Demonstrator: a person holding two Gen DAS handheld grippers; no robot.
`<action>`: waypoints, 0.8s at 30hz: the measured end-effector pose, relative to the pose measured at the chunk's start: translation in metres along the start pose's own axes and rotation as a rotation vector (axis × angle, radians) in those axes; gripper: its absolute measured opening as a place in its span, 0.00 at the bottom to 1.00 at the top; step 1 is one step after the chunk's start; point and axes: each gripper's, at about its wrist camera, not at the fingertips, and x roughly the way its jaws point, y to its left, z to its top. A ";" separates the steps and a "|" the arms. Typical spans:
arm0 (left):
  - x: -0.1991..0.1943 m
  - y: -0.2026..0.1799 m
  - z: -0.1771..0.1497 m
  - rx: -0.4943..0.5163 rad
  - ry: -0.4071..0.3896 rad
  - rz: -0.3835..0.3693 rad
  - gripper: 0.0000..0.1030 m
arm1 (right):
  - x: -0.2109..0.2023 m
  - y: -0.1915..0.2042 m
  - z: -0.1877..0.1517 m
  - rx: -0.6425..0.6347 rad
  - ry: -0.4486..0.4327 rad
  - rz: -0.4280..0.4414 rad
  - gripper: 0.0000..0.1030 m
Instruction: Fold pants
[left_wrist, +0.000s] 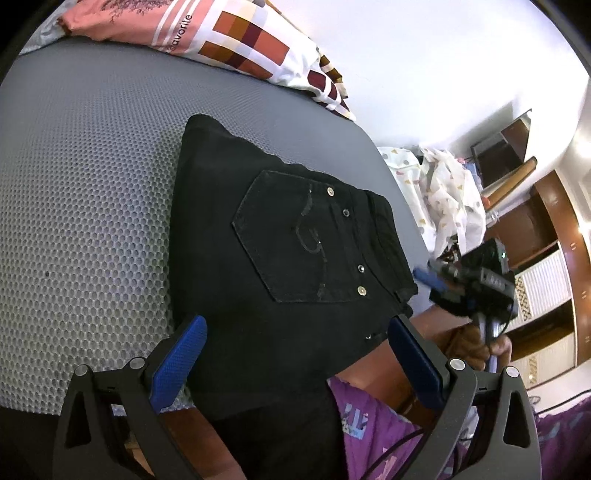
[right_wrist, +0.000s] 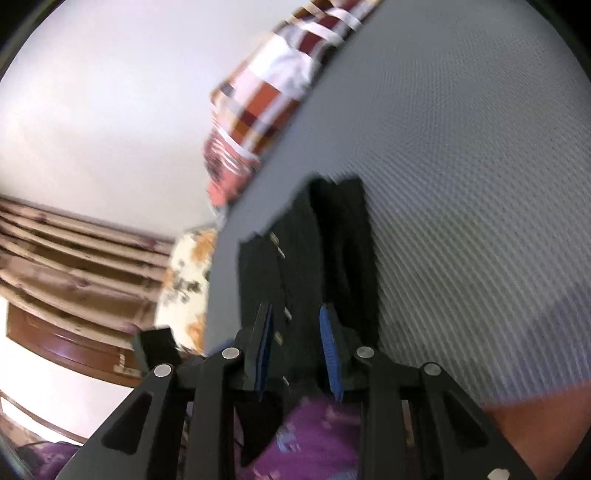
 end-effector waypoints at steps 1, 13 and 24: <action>0.000 0.001 -0.001 -0.001 0.001 -0.003 0.95 | 0.002 -0.003 -0.005 0.010 0.008 -0.012 0.26; -0.013 0.016 -0.008 -0.049 -0.006 0.006 0.95 | 0.015 0.047 -0.021 -0.140 0.003 -0.051 0.13; 0.000 0.024 -0.007 -0.058 0.023 0.049 0.95 | 0.024 -0.017 -0.042 0.089 0.075 -0.006 0.11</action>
